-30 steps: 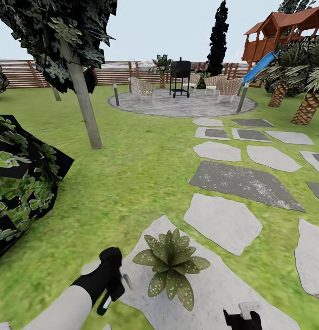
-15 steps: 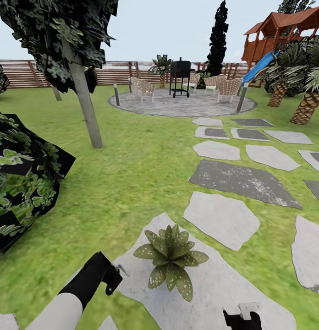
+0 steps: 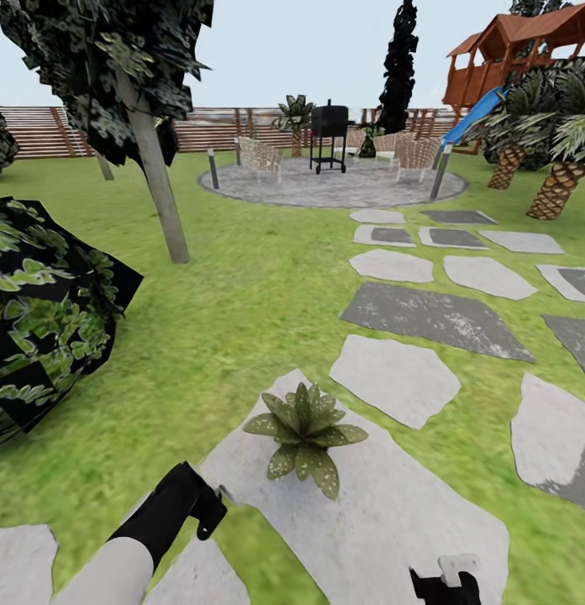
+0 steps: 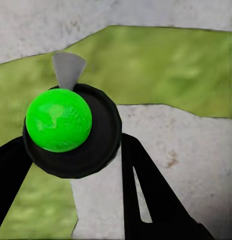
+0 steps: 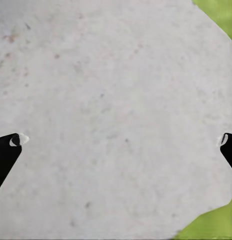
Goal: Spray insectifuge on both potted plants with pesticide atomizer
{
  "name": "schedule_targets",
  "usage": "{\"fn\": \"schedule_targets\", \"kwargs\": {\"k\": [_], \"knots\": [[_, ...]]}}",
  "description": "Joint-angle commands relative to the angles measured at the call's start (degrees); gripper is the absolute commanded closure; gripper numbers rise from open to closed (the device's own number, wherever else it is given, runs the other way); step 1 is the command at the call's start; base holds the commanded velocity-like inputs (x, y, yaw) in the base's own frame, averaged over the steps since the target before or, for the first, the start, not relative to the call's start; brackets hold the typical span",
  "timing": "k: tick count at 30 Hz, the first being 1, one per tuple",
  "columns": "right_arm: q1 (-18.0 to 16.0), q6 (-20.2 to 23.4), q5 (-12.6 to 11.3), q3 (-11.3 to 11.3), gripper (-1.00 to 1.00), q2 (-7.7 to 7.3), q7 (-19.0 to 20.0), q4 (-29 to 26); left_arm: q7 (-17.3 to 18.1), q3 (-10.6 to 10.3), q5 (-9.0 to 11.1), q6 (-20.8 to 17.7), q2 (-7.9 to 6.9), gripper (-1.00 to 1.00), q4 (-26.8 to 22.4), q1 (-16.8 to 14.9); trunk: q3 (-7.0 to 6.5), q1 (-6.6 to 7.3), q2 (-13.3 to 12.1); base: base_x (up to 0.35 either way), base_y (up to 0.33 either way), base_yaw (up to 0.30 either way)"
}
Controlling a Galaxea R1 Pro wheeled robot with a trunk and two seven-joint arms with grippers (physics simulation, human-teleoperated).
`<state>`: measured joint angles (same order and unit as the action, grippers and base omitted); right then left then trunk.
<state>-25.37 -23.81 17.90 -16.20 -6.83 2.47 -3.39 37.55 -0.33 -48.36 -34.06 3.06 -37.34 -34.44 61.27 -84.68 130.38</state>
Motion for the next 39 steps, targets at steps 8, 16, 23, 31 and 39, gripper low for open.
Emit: {"fn": "schedule_targets", "kwargs": {"k": [8, 16, 23, 31, 39], "knots": [[0.3, 0.5, 0.0, 0.1, -1.0, 0.96, 0.5, 0.3, 1.4, -0.8, -1.3, -1.2, -0.16, 1.0, -1.1, -1.0, 0.05, 0.04, 0.0, -0.176, -0.106, 0.0], [0.9, 0.5, -0.1, -0.1, -1.0, 3.04, 0.5, 0.6, 2.3, -1.0, -3.8, -3.6, -0.5, 1.0, -2.0, -0.4, 0.05, 0.04, 0.0, -0.142, 0.0, 0.0], [0.9, 0.5, -0.2, -0.1, -1.0, 3.22, 0.5, 0.6, 2.1, -0.9, -3.4, -5.9, -0.6, 1.0, -2.1, -0.3, 0.05, 0.04, 0.0, -0.333, 0.0, 0.0], [0.9, 0.5, -0.3, -0.1, -1.0, 3.23, 0.4, 0.6, 1.6, 8.5, 7.3, 10.1, -2.38, 1.0, -1.9, 2.3, 0.05, 0.04, 0.0, -0.334, 0.0, -0.13], [0.9, 0.4, -0.4, -0.2, -1.0, 2.88, 0.1, 0.5, 1.6, 27.5, 9.5, 39.0, -2.53, 1.0, 0.4, 8.7, 0.05, 0.04, 0.0, -0.12, 0.0, -0.267]]}}
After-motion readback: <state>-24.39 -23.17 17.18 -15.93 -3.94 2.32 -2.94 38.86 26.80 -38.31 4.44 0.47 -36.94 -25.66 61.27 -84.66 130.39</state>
